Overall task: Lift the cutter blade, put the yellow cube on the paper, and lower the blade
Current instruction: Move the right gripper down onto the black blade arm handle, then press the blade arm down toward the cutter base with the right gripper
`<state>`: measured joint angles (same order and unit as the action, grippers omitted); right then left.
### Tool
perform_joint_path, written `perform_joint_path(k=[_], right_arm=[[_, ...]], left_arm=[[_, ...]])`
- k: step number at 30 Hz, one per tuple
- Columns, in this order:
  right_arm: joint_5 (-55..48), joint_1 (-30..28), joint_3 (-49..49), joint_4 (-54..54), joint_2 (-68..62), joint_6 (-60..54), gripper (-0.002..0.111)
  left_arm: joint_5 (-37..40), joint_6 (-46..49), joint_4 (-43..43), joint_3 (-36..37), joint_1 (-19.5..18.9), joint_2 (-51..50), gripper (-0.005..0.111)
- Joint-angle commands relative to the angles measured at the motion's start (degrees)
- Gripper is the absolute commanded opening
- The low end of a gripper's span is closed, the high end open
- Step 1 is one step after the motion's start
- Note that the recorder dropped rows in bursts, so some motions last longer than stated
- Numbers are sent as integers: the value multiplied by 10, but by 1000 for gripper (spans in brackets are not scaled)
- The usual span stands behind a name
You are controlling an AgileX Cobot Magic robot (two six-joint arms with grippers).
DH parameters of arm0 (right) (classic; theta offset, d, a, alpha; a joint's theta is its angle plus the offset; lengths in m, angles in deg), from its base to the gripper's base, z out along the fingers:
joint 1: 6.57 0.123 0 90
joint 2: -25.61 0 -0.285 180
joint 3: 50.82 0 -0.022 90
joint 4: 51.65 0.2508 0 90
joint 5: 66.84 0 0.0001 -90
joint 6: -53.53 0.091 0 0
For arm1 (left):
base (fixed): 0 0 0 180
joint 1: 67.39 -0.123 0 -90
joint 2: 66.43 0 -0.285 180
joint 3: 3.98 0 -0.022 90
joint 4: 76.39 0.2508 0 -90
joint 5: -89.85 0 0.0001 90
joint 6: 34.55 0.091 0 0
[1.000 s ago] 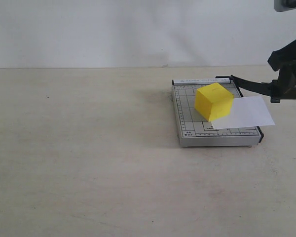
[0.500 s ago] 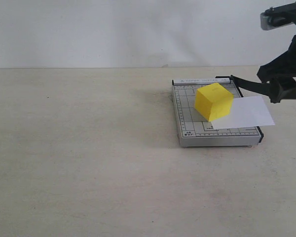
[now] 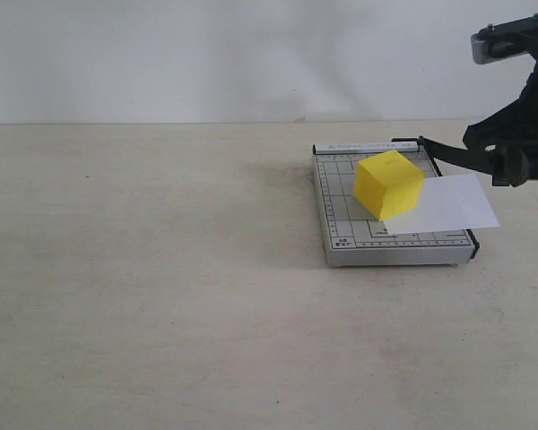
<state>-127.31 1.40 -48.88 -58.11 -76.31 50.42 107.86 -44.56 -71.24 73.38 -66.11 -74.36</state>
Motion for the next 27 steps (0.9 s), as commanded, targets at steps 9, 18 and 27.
perform_joint_path(k=[9,18,27], right_arm=[[74,-1,106,-17,3,21,1],[181,-1,215,-14,4,41,1],[248,-1,267,-14,4,58,1]], left_arm=[[-5,-2,-2,-1,-2,1,11],[-5,-2,-2,-1,-2,1,11],[-5,-2,-2,-1,-2,1,11]])
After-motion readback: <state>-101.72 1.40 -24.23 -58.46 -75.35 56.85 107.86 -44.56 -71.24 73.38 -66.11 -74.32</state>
